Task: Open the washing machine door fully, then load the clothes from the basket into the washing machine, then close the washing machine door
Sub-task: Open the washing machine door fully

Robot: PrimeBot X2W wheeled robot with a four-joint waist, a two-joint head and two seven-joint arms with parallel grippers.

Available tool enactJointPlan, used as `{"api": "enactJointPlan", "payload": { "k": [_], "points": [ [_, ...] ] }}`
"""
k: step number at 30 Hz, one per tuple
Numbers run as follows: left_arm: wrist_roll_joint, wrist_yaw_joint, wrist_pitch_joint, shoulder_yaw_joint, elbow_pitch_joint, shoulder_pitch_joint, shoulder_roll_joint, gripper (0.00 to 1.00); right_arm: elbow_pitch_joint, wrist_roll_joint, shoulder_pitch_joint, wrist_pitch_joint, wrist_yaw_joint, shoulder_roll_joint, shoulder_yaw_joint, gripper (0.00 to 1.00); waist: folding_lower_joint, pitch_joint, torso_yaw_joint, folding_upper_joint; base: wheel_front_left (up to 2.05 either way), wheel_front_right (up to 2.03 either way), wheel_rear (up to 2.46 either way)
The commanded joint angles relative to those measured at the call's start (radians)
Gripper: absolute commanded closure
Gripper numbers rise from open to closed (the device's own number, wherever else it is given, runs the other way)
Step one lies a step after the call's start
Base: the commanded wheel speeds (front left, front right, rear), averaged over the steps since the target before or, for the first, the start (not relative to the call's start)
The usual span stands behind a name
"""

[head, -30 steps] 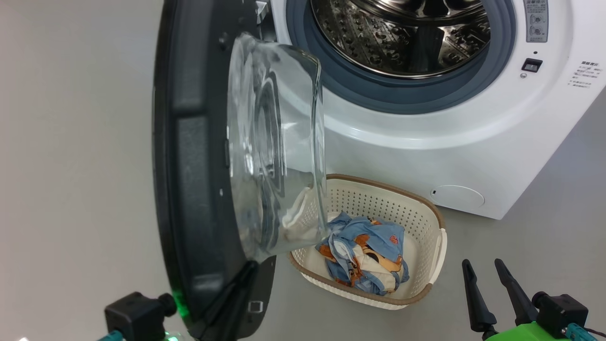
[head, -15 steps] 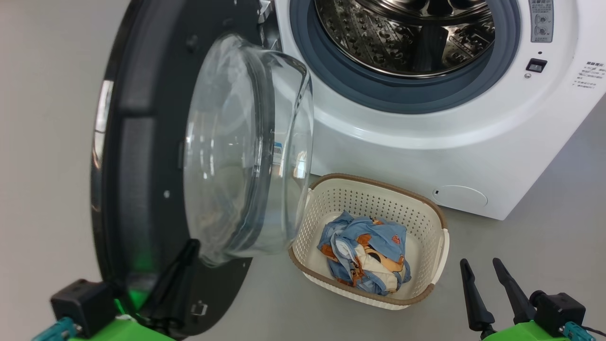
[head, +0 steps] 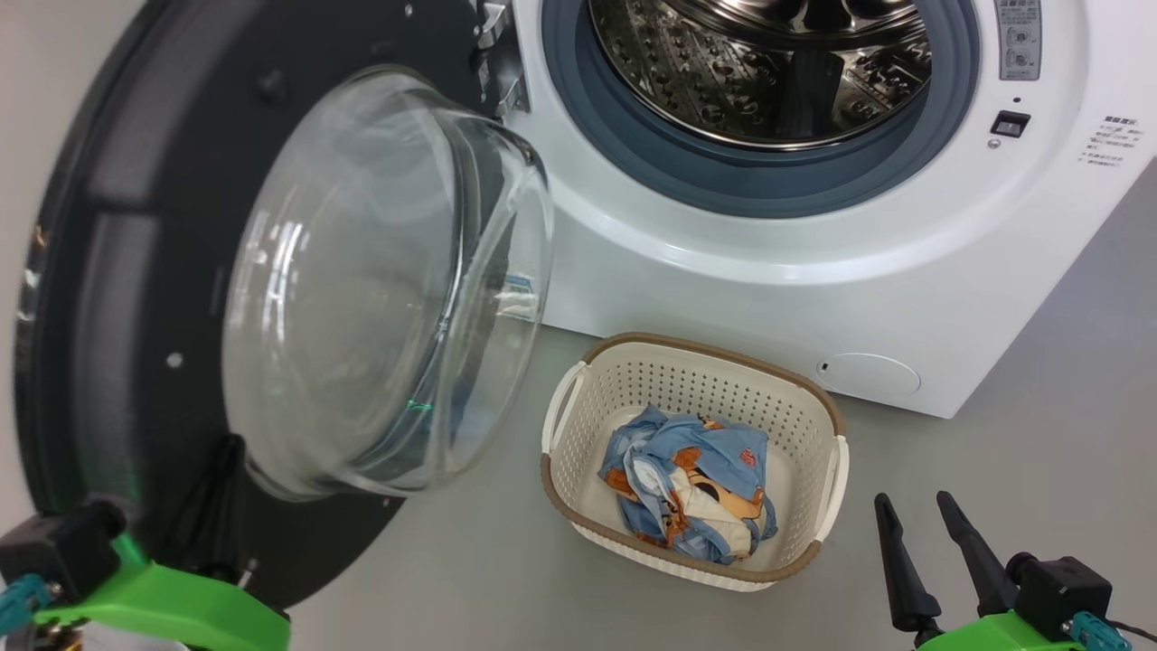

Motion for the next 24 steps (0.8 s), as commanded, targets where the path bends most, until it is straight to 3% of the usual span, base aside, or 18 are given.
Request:
{"api": "enactJointPlan", "payload": {
  "k": [1,24],
  "points": [
    [0.016,0.011,-0.019,0.071,0.016,-0.061,0.041,1.0,-0.016,-0.009,-0.024,-0.012,0.002,-0.008,0.029,0.0,0.0,-0.002,-0.005,0.0,0.0,0.0,0.0],
    [0.002,0.019,-0.19,0.206,0.388,-0.274,0.099,1.0,-0.009,-0.036,-0.037,-0.012,0.002,-0.008,0.03,0.0,0.0,0.046,-0.051,0.0,0.0,0.0,0.0]
  ]
}}
